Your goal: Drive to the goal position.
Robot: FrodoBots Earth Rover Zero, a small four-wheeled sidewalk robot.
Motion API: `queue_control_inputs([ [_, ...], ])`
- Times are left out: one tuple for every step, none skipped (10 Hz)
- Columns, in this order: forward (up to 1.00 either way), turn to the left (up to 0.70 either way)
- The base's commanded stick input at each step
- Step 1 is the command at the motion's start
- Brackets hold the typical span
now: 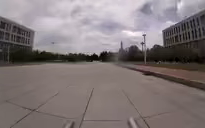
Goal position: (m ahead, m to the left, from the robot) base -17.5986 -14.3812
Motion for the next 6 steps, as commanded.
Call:
queue_control_inputs([
  [-0.88, 0.01],
  [-0.82, 0.01],
  [-0.78, 0.01],
  [-0.77, 0.01],
  [-0.77, 0.01],
  [-0.77, 0.01],
])
